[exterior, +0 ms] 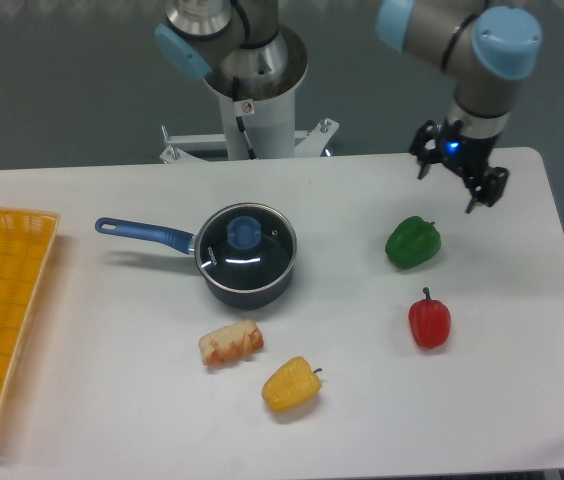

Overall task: Open the lid
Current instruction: 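Move the gripper from its start pose toward the saucepan lid knob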

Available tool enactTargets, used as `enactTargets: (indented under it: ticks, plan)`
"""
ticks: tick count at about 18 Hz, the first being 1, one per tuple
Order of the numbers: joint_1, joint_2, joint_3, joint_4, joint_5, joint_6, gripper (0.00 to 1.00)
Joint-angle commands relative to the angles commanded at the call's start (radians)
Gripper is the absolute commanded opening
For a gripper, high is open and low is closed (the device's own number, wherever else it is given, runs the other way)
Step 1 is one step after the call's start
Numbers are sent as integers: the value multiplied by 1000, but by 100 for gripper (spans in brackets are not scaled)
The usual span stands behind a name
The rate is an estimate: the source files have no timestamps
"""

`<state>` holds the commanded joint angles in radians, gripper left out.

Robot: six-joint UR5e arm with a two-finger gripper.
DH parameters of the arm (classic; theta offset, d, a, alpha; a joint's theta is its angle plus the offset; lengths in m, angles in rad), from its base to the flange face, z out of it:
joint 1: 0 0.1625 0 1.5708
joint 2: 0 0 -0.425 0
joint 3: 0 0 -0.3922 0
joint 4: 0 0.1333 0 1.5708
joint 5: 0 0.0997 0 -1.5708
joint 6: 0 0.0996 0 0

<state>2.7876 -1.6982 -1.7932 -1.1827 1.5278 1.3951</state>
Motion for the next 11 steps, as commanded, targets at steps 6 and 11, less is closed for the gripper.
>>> enactTargets:
  ticks: [6,11]
  plan:
    - [-150,0,-12,-6,14,-376,100]
    - [-189,67,-95,-8,3,-603,100]
